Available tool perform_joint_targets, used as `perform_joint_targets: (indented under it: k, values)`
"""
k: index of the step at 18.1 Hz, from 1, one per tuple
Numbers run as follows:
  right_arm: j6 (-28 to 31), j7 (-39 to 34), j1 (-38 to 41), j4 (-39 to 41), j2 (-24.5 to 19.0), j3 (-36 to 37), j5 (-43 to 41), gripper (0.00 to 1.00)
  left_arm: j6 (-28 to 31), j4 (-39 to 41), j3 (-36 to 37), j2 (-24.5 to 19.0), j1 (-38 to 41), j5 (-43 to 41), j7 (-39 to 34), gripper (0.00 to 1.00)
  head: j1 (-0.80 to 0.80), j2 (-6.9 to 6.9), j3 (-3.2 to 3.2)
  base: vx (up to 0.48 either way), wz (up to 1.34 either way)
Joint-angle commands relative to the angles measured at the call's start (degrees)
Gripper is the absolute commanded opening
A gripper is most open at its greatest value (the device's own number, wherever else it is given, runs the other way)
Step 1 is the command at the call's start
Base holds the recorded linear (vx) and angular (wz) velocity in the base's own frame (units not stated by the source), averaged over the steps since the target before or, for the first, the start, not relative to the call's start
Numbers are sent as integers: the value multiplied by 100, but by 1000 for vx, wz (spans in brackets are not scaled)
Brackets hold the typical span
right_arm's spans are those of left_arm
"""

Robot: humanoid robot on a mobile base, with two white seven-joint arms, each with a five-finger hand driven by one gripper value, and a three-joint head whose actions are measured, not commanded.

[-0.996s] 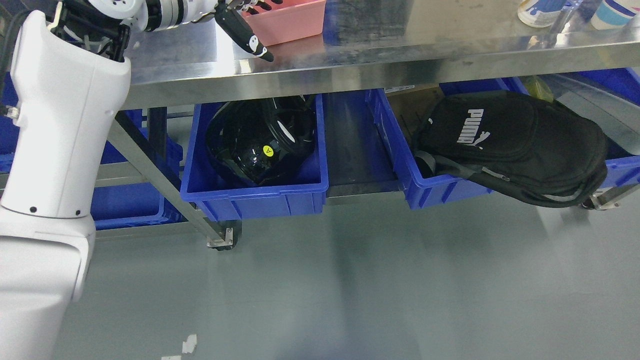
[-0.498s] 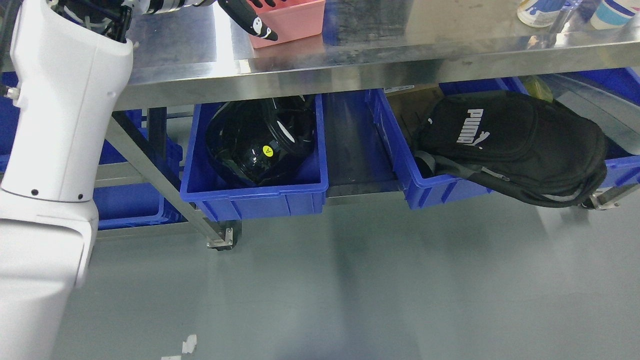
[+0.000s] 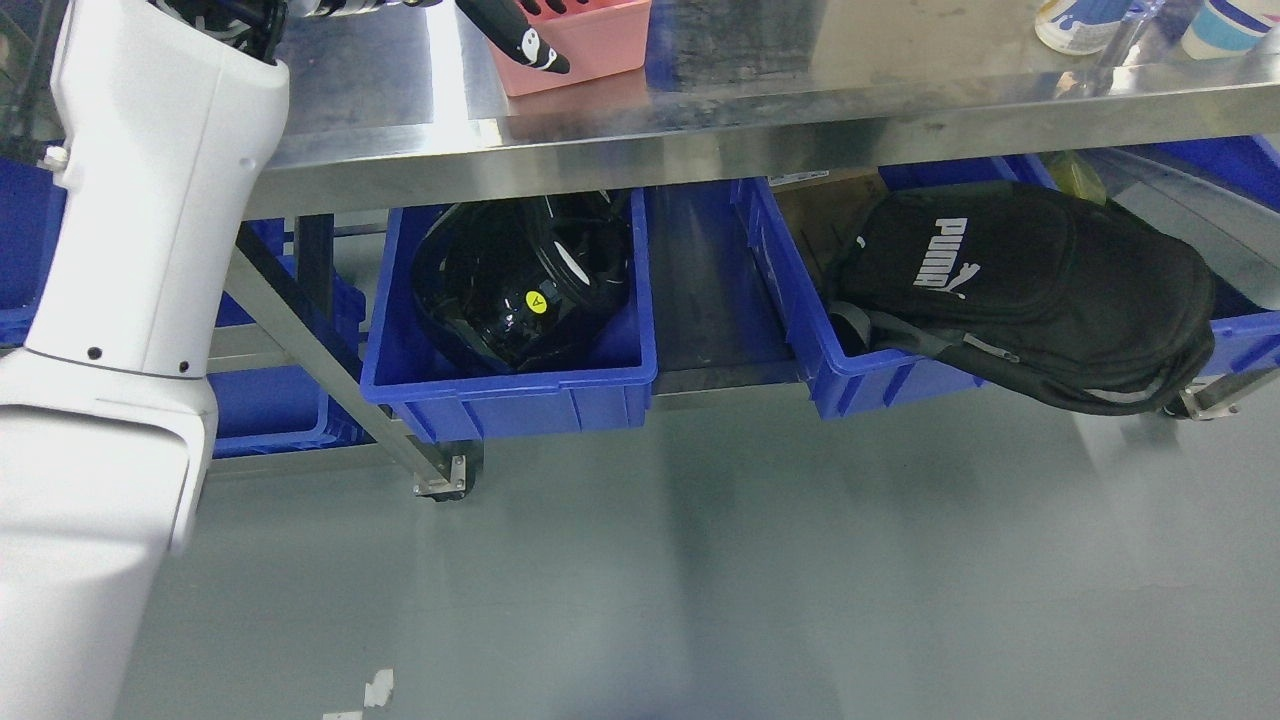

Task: Place storage box into left shelf container
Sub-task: 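Grasp the pink storage box rim with the left hand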

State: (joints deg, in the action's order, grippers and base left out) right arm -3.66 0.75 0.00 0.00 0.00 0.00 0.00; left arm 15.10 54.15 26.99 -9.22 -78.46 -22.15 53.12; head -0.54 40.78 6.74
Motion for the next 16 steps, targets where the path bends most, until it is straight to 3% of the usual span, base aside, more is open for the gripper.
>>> perform_joint_targets:
  k: [1,8,16]
  values:
    - [-4,5,-44,100,100,18,-9,100,-104,-1160,69,403,-205,-167,-56,78,0,0,0,0,0]
    - [-4,5,-44,100,100,18,-9,100,-113,-1336,87,632,-205,-228,-47,75,0,0,0,0,0]
    - [-4,-4,-44,100,100,18,-9,100,-578,-1345,-106,492,-178,-290,6,31,0,0,0,0,0]
